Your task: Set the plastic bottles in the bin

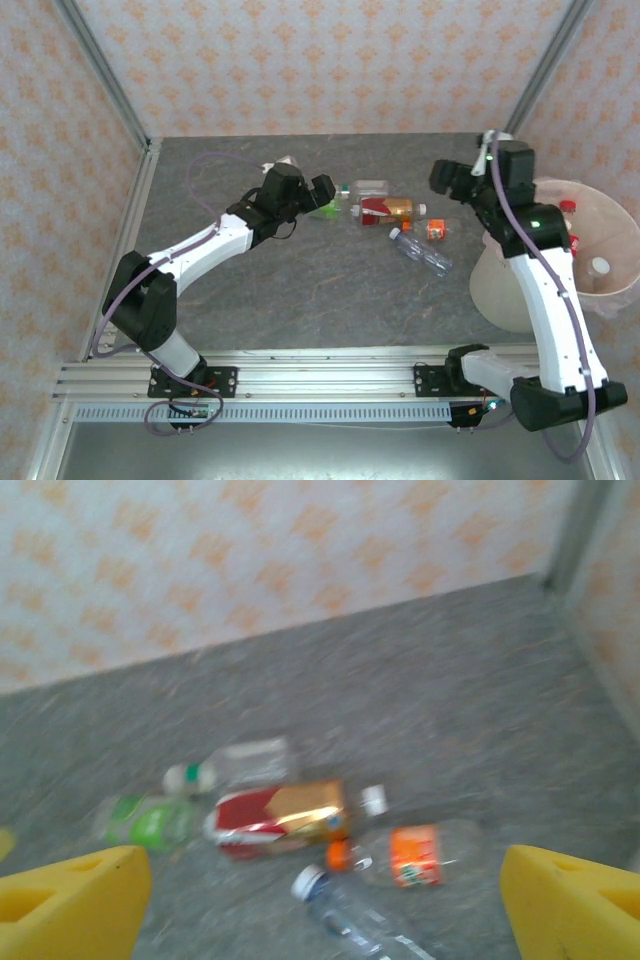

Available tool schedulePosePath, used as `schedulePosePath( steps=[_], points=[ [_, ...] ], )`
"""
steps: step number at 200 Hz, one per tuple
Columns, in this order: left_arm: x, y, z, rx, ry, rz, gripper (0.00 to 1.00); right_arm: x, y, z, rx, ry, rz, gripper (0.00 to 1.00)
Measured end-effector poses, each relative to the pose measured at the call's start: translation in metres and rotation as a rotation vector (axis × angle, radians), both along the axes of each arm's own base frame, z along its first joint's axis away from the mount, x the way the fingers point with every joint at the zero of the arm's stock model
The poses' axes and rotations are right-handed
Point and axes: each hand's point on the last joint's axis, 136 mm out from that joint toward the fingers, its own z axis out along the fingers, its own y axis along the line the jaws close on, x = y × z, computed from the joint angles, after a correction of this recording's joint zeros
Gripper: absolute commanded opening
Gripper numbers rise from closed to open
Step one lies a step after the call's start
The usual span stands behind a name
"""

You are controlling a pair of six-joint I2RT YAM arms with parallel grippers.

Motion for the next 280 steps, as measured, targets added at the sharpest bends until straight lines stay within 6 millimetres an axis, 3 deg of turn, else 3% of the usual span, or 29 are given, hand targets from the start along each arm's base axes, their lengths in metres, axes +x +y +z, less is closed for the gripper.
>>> schedulePosePath(
  steps=[4,8,46,65,98,144,198,280],
  points=[
    [-0.001,0.001,-0.002,0.004,0.006,0.004,1.0,0.002,0.008,-0.006,0.002,0.014,0.023,0.92],
    [-0.001,0.003,-0.004,0.008,0.011,0.008,1.0,0.004,0.015,-0.013,0.004,0.031,0.045,1.0],
    [-0.004,0.018,-0.017,0.06,0.055,0.052,1.0,0.017,0.057,-0.085,-0.024,0.203,0.147,0.99],
    [-0.007,0.024,-0.028,0.072,0.079,0.069,1.0,0.016,0.061,-0.12,-0.038,0.284,0.159,0.99],
    [-0.015,0.032,-0.049,0.091,0.125,0.096,1.0,0.015,0.064,-0.163,-0.051,0.379,0.169,0.99],
    [-0.017,0.034,-0.053,0.084,0.139,0.111,1.0,0.026,0.066,-0.216,-0.105,0.501,0.173,0.99],
    [-0.019,0.045,-0.059,0.106,0.148,0.139,1.0,0.025,0.049,-0.268,-0.225,0.624,0.123,0.99],
    [-0.022,0.047,-0.063,0.113,0.16,0.14,1.0,0.01,0.031,-0.311,-0.326,0.736,0.091,1.0]
  ],
)
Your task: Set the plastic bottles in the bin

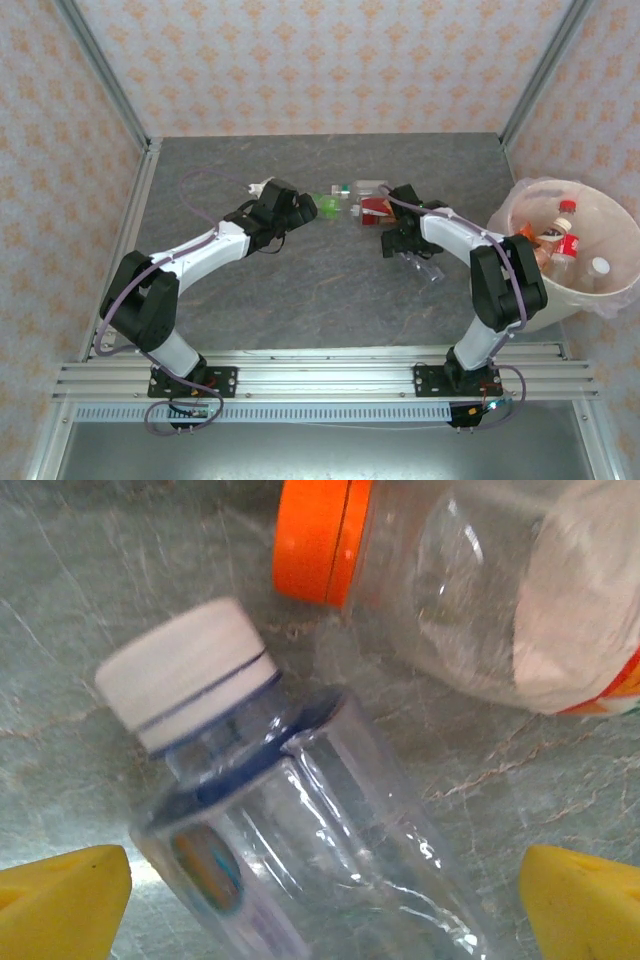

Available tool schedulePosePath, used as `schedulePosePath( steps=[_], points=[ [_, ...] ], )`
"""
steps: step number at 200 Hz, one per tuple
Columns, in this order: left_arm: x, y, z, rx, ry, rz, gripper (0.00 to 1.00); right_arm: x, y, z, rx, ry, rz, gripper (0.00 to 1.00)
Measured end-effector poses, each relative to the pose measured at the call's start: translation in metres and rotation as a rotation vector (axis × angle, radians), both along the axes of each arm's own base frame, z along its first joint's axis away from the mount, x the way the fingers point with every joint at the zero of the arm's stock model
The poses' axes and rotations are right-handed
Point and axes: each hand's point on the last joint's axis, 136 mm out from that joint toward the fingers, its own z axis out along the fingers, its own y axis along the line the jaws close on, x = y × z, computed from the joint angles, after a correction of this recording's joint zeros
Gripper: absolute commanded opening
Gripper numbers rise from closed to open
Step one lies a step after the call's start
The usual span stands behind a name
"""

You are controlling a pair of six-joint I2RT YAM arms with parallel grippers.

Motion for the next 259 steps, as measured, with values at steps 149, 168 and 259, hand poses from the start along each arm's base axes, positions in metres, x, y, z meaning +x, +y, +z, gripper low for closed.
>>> schedulePosePath(
  steps=[149,168,259],
  points=[
    [-0.002,0.001,-0.003,-0.011,0.011,0.015,1.0,-0.01,0.004,-0.026,0.016,0.081,-0.05,0.77],
    [-0.002,0.001,-0.004,-0.011,0.012,0.015,1.0,-0.009,0.007,-0.026,0.024,0.082,-0.059,0.67],
    [-0.003,0.001,-0.006,-0.008,0.016,0.014,1.0,-0.007,0.018,-0.013,0.084,0.033,-0.034,0.43]
  ],
)
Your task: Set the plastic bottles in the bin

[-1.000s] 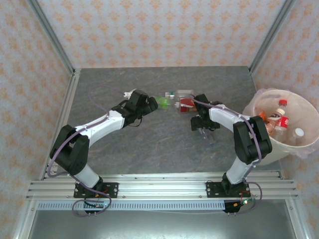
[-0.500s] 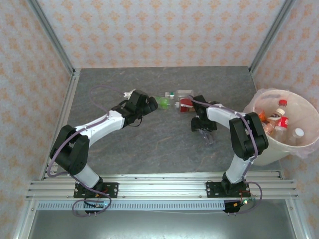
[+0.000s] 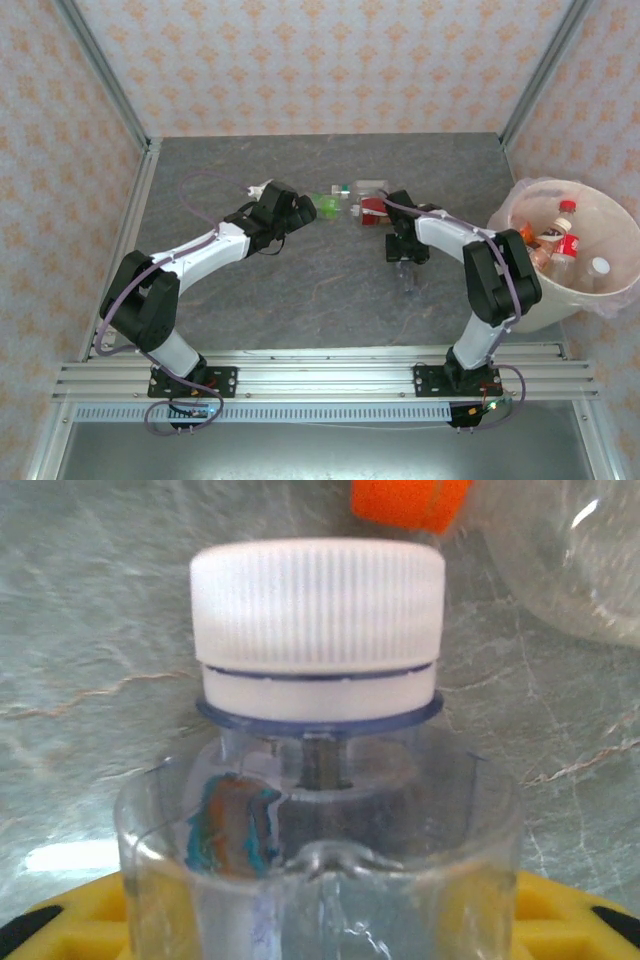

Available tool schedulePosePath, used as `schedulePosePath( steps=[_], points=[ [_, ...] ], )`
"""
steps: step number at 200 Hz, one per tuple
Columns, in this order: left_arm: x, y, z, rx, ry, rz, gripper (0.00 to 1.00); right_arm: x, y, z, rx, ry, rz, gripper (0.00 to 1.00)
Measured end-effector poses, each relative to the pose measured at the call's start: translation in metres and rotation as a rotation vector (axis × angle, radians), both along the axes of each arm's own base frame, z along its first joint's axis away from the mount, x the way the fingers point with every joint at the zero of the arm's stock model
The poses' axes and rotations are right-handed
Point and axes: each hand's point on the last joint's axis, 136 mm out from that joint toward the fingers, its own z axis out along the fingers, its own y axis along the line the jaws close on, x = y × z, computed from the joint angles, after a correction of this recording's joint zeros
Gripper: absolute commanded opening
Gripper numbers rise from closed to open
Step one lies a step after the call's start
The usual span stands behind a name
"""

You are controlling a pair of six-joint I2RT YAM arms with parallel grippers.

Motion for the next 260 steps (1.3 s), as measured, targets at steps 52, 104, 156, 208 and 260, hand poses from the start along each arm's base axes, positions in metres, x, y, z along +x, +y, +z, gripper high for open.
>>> schedulePosePath(
  steps=[52,104,156,208,260],
  points=[
    [0.0,0.0,0.0,-0.001,-0.002,0.0,1.0,0.008,0.008,0.049,0.069,-0.143,0.043,0.37],
    [0.0,0.0,0.0,-0.002,-0.002,0.0,1.0,0.012,0.011,0.098,0.126,-0.292,0.054,0.32],
    [0.0,0.0,0.0,-0.002,-0.002,0.0,1.0,0.015,0.012,0.165,0.199,-0.508,0.055,0.3],
    [0.0,0.0,0.0,-0.002,-0.002,0.0,1.0,0.024,0.009,0.223,0.217,-0.653,0.039,0.29],
    [0.0,0.0,0.0,-0.002,-0.002,0.0,1.0,0.017,-0.018,0.322,0.213,-0.904,-0.008,0.28]
  ],
)
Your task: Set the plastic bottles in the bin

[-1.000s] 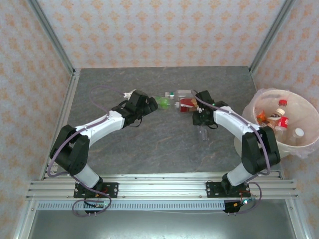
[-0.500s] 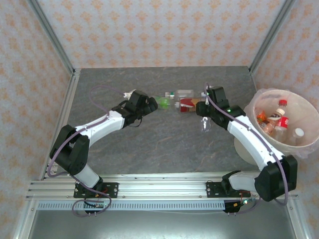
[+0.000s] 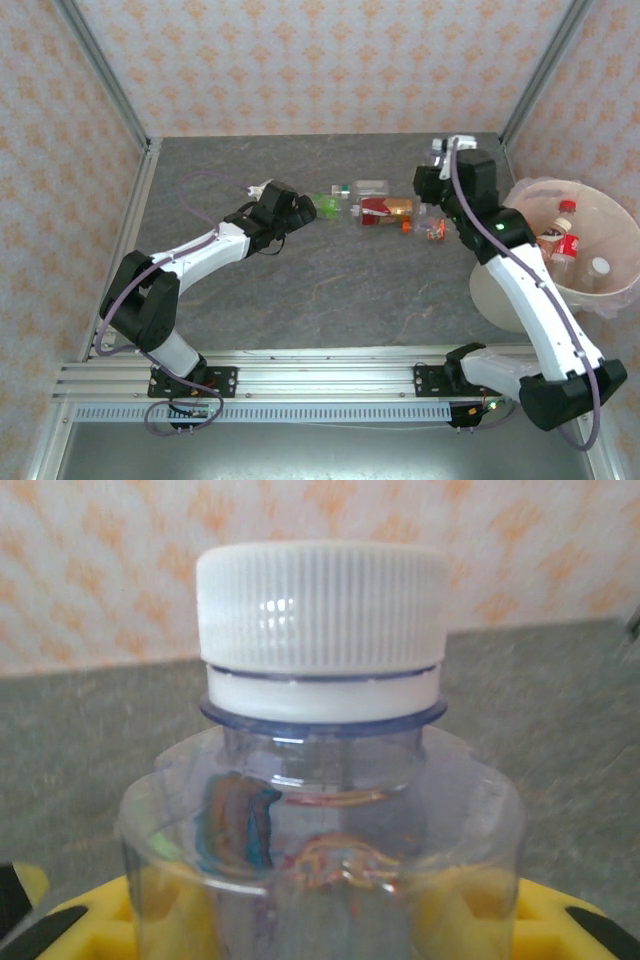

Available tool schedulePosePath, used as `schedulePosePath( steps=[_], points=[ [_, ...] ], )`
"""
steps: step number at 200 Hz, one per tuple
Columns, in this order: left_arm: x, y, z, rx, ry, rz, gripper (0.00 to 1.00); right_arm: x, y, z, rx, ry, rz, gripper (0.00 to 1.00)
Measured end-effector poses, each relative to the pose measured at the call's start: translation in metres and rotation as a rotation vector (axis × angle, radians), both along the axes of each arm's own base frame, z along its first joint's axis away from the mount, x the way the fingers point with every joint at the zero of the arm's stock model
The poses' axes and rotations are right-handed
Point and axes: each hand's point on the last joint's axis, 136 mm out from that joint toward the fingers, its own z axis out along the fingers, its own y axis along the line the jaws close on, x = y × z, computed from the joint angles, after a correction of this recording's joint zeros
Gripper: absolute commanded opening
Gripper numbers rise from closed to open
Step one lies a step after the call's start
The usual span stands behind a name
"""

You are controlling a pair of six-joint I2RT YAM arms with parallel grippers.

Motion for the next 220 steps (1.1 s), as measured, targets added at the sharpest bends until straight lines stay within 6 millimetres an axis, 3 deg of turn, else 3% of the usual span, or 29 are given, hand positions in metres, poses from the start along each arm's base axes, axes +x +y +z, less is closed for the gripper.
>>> schedulePosePath(
  steps=[28,82,145,220],
  points=[
    [0.0,0.0,0.0,-0.001,0.0,0.0,1.0,-0.008,-0.031,0.042,-0.015,-0.103,-0.087,0.27],
    [0.0,-0.001,0.0,-0.007,0.003,-0.004,1.0,-0.02,-0.108,0.082,-0.076,-0.139,-0.368,0.27],
    [0.006,-0.011,0.008,-0.065,0.003,0.001,1.0,-0.046,-0.194,0.07,-0.166,-0.046,-0.65,0.26],
    [0.027,-0.032,0.022,-0.136,-0.002,-0.007,1.0,-0.086,-0.263,0.058,-0.3,0.079,-0.835,0.21]
  ],
)
